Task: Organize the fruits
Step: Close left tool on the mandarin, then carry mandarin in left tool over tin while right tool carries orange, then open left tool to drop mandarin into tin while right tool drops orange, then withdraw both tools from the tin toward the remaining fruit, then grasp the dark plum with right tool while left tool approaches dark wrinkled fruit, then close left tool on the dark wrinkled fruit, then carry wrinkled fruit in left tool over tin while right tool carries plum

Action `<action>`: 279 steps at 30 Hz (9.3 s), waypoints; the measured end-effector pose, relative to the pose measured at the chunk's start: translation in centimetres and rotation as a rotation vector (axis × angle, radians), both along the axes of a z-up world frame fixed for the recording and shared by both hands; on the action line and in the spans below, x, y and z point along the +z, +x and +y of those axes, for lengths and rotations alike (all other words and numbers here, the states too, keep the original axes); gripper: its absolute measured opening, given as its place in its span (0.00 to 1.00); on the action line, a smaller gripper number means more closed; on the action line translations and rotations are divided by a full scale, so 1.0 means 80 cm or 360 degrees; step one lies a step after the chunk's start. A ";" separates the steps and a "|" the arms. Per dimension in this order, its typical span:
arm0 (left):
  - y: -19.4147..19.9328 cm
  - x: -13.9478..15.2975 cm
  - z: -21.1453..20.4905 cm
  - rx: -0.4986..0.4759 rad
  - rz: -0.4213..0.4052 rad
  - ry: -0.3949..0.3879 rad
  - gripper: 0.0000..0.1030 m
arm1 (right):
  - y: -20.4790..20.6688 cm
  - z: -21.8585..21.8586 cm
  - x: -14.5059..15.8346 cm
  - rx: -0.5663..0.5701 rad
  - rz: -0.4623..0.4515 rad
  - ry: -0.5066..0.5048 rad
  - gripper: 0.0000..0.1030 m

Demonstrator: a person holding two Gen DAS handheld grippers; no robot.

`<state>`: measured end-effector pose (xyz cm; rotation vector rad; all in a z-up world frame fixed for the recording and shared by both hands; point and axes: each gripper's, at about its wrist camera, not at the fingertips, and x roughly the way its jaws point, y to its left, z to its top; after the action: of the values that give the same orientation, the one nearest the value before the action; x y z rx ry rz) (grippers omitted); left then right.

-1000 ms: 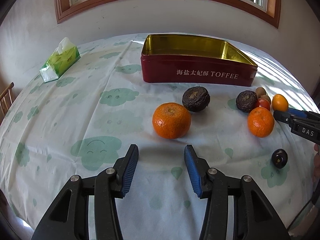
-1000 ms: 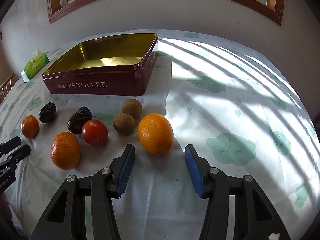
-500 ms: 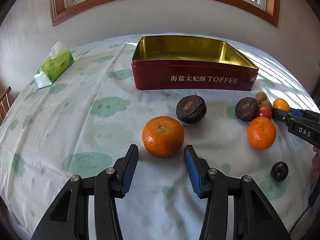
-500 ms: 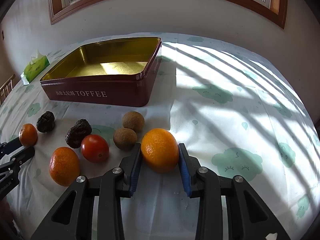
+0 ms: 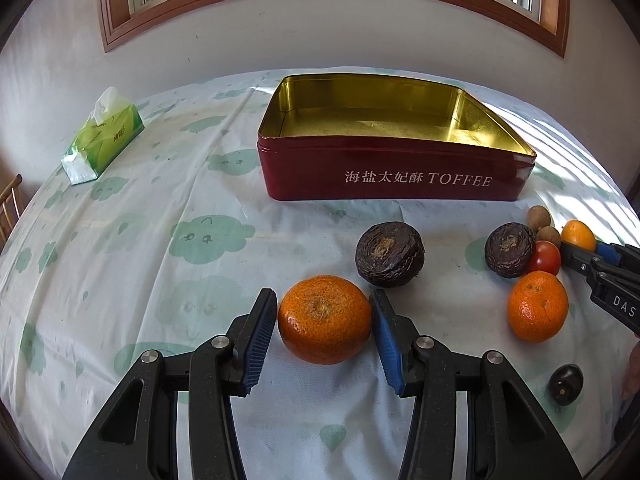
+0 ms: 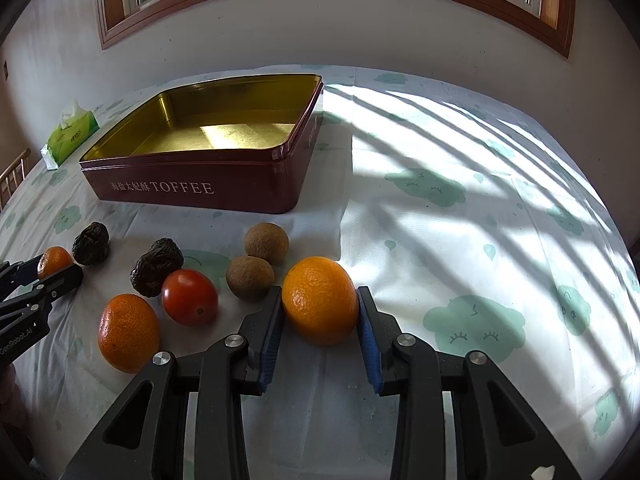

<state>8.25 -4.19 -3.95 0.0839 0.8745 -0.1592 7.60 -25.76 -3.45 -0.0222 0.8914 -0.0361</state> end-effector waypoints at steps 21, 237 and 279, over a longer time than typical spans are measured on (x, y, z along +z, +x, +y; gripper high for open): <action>-0.008 0.000 -0.002 -0.0010 -0.0034 0.0011 0.42 | 0.000 0.000 0.000 0.0000 0.0000 0.0000 0.32; 0.014 0.004 -0.034 -0.0026 0.0060 0.0039 0.53 | -0.005 -0.027 0.001 -0.0070 -0.0001 -0.0020 0.22; 0.028 0.004 -0.043 -0.0071 0.0001 0.0012 0.35 | -0.003 -0.026 0.001 -0.0075 -0.0001 -0.0016 0.22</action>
<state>10.46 -7.64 -3.62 0.1101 0.8742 -0.1978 7.36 -27.86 -3.35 -0.0108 0.8912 -0.0847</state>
